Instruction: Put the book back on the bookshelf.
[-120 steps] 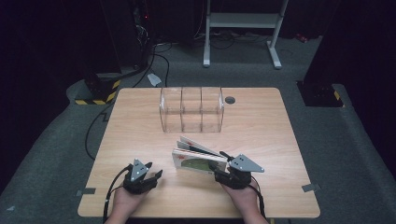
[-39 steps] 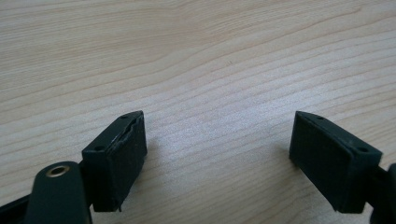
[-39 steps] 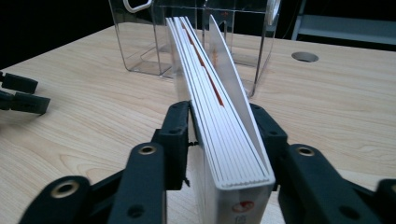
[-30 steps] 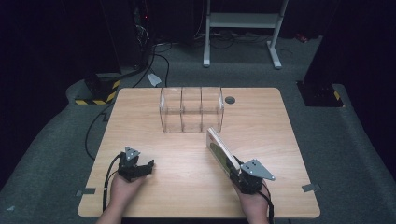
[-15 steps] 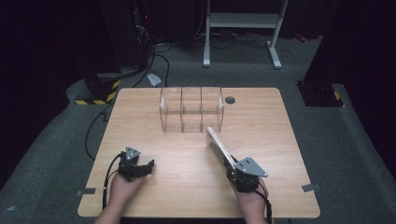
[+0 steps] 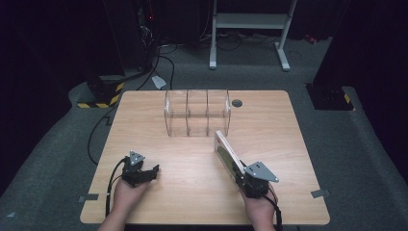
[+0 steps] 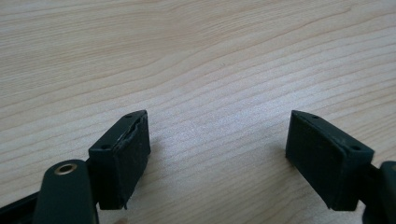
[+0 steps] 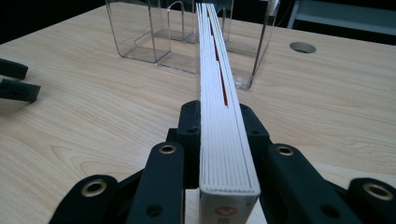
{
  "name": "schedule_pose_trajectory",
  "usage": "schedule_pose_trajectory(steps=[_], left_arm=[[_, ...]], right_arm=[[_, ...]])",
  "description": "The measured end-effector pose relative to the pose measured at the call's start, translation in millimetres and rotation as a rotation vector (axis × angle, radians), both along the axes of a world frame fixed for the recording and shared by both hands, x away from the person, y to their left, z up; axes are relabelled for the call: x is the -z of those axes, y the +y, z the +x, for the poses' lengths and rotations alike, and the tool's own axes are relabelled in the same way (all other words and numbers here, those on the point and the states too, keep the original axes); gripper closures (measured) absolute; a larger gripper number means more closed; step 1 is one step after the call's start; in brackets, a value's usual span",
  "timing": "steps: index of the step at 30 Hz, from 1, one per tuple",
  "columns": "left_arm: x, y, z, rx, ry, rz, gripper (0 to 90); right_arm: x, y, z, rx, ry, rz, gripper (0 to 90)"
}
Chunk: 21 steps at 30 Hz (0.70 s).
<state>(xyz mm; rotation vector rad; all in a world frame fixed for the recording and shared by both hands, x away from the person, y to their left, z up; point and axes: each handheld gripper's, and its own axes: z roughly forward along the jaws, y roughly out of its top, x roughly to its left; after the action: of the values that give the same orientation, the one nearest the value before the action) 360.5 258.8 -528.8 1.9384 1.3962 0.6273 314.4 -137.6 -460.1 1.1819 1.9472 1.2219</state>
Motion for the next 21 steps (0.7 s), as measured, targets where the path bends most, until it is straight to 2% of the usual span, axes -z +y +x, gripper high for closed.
schedule_pose_trajectory(steps=[11, 17, 21], left_arm=[[-0.1, 0.1, -0.9, 0.000, -0.001, 0.000, 22.6], [-0.1, 0.1, -0.8, 0.002, 0.000, -0.002, 22.6], [-0.1, 0.1, -0.8, 0.003, -0.001, 0.000, 22.8]], right_arm=[[-21.2, -3.7, 9.5, 0.008, -0.037, 0.007, 75.5], [-31.3, 3.3, 25.6, 0.026, -0.058, 0.008, 75.5], [-31.7, 9.4, 40.1, 0.037, -0.051, 0.007, 75.5]])
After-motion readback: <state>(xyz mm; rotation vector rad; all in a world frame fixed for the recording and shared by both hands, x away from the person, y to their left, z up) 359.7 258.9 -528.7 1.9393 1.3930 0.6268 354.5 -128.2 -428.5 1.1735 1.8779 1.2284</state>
